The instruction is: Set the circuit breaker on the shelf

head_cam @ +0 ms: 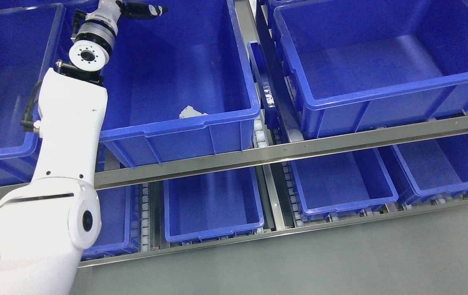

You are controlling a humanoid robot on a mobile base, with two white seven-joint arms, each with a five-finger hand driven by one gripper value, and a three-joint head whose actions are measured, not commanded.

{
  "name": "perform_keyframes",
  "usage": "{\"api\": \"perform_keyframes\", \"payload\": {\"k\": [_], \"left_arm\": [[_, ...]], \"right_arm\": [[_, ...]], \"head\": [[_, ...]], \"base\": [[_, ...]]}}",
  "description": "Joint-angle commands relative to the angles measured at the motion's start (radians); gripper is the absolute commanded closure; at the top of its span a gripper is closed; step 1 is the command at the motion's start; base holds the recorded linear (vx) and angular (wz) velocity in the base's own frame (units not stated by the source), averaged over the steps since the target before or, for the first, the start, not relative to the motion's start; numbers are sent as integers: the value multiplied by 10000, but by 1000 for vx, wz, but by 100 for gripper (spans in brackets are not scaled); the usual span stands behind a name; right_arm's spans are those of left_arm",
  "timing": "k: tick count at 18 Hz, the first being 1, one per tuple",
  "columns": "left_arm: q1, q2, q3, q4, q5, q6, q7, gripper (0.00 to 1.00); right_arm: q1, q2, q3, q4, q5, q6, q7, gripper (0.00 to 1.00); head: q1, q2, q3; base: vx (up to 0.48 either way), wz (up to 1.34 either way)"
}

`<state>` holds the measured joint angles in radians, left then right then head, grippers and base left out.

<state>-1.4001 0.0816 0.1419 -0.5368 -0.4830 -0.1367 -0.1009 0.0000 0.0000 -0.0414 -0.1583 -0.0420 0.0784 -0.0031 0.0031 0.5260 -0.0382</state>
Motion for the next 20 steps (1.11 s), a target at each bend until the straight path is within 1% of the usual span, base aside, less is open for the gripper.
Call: {"api": "perform_keyframes", "payload": {"k": [1,3,4,6,7,10,13,20], "left_arm": [[1969,-642,3566,-4899,1286,581,227,0],[2967,-642,3506,-6726,1408,1044,196,0],[3351,-642,3277,-7373,1439,1045,211,0],[3920,-642,2359,-8188,1455,1060,272,0],[4226,-642,2127,-8557,1455,1091,288,0],[5575,-642,2063,-9539,1455,1045,533,0],[6054,-642,1987,-10078,1547,1045,533,0],[6545,-642,1542,-10263,1747,1091,534,0]], "right_arm": [[168,-174,0,3,6,-309,1,0],[168,-174,0,3,-9,-309,1,0],[168,-174,0,3,6,-309,1,0],[168,-174,0,-12,6,-309,1,0],[168,-174,0,3,-9,-309,1,0],[168,-174,0,3,6,-309,1,0],[168,-174,0,3,-9,-309,1,0],[168,-174,0,-12,-9,-309,1,0]], "head": [[0,0,0],[0,0,0],[0,0,0],[0,0,0],[0,0,0],[0,0,0],[0,0,0],[0,0,0]], "base": [[0,0],[0,0],[0,0],[0,0],[0,0],[0,0],[0,0],[0,0]]}}
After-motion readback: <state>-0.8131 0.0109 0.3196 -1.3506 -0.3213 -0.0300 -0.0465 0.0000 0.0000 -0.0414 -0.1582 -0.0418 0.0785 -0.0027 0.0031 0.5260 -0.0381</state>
